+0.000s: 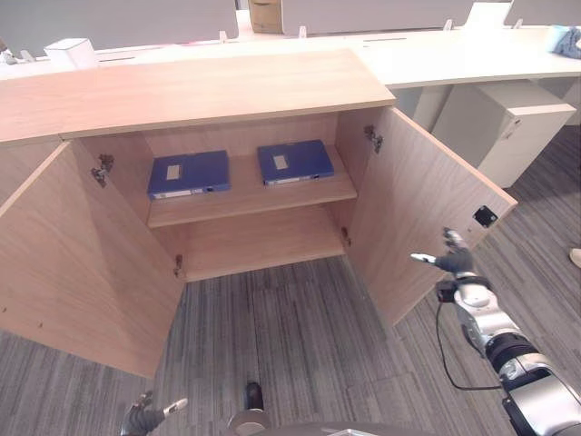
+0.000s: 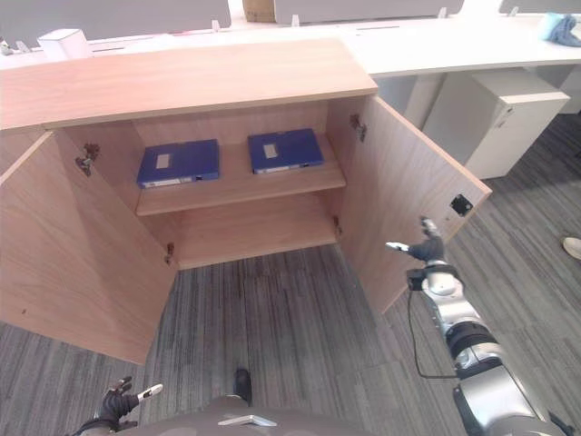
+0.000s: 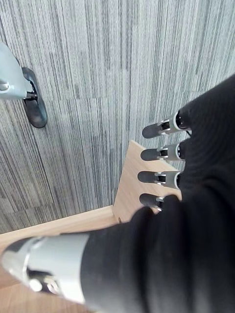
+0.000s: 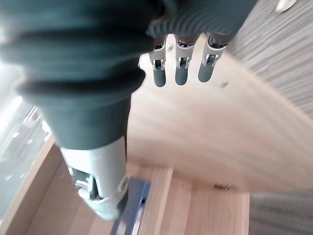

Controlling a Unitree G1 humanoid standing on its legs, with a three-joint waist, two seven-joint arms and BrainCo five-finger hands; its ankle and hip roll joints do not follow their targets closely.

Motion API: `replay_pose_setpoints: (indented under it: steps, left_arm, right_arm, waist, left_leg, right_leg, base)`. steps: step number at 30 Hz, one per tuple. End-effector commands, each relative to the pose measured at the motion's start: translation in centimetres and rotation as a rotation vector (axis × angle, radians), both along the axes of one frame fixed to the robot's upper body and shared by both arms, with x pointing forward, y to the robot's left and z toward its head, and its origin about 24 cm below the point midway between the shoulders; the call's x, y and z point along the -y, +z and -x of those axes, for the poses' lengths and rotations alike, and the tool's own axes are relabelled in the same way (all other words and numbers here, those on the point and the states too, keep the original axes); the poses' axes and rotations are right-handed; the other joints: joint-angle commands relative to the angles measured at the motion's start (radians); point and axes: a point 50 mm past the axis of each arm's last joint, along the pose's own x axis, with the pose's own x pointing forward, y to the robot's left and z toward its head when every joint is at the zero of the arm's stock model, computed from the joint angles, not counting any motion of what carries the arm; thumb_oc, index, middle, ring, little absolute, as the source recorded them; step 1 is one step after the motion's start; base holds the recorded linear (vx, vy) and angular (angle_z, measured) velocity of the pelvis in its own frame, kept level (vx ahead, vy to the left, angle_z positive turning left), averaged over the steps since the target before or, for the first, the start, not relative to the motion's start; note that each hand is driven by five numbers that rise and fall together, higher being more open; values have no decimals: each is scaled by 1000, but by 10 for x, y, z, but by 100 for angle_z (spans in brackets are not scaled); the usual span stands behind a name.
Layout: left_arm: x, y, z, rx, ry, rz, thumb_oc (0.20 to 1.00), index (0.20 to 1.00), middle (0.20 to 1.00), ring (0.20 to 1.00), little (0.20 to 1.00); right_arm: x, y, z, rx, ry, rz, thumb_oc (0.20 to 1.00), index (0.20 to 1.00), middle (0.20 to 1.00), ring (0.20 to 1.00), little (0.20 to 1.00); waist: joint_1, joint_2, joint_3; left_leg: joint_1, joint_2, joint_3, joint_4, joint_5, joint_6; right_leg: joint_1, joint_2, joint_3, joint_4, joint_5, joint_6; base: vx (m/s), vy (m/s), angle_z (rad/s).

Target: Put the empty folder in the office cabinet

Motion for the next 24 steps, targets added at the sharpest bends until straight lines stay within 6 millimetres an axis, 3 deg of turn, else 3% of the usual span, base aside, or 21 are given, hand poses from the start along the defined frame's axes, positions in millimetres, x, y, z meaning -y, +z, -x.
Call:
replay_pose_setpoints:
  steps: [1, 7, 11, 14, 17, 21, 24]
  left_arm:
    - [-17, 7, -11, 16, -33, -76, 1000, 1000, 1000, 1000, 1000]
    - [-16, 6, -12, 22, -18, -72, 1000, 1000, 1000, 1000, 1000]
    - [-16, 5, -11, 20, -5, -73, 1000, 1000, 1000, 1000, 1000]
    - [-15, 4, -11, 21, 15, -70, 1000, 1000, 1000, 1000, 1000]
    - [-13, 3, -11, 26, 56, -71, 1000, 1000, 1000, 1000, 1000]
    - [-15, 1, 1, 19, 125, -80, 1000, 1000, 1000, 1000, 1000]
    - [-14, 1, 5, 10, 121, -90, 1000, 1000, 1000, 1000, 1000]
  right_arm:
    - [-13, 25, -11, 120, 137, 13, 1000, 1000, 1000, 1000, 1000]
    - [-43, 28, -4, 146, 281, -75, 1000, 1000, 1000, 1000, 1000]
    - [-77, 31, 6, 166, 447, -120, 1000, 1000, 1000, 1000, 1000]
    - [-85, 24, 10, 153, 440, -142, 1000, 1000, 1000, 1000, 1000]
    - [-71, 1, 24, 114, 304, -146, 1000, 1000, 1000, 1000, 1000]
    - [-34, -45, 75, 4, -3, -123, 1000, 1000, 1000, 1000, 1000]
    - [-7, -66, 96, -66, -211, -105, 1000, 1000, 1000, 1000, 1000]
  waist:
    - [36, 22, -37]
    - [31, 11, -39]
    - [30, 2, -43]
    - [29, -4, -42]
    - [15, -6, -42]
    - [-9, 1, -37]
    - [-19, 9, -28]
  left_leg:
    - [58, 27, 32, 0, -73, -57]
    - [60, 27, 30, 0, -78, -56]
    - [62, 24, 27, 0, -84, -54]
    - [64, 22, 26, 0, -86, -53]
    - [65, 18, 29, 0, -89, -50]
    - [68, 11, 28, 0, -97, -43]
    - [63, 4, 25, 0, -100, -40]
  right_leg:
    - [-76, -2, 31, -4, 53, 25]
    - [-78, -6, 31, -4, 58, 25]
    - [-76, -12, 26, -4, 61, 25]
    - [-75, -14, 27, -4, 64, 24]
    - [-76, -17, 26, -4, 67, 25]
    - [-76, -25, 25, -4, 70, 29]
    - [-81, -30, 23, -4, 71, 31]
  base:
    - [0, 0, 0]
    - [0, 0, 0]
    - [0, 0, 0]
    - [0, 0, 0]
    - [0, 0, 0]
    - [34, 16, 2]
    - [29, 17, -4]
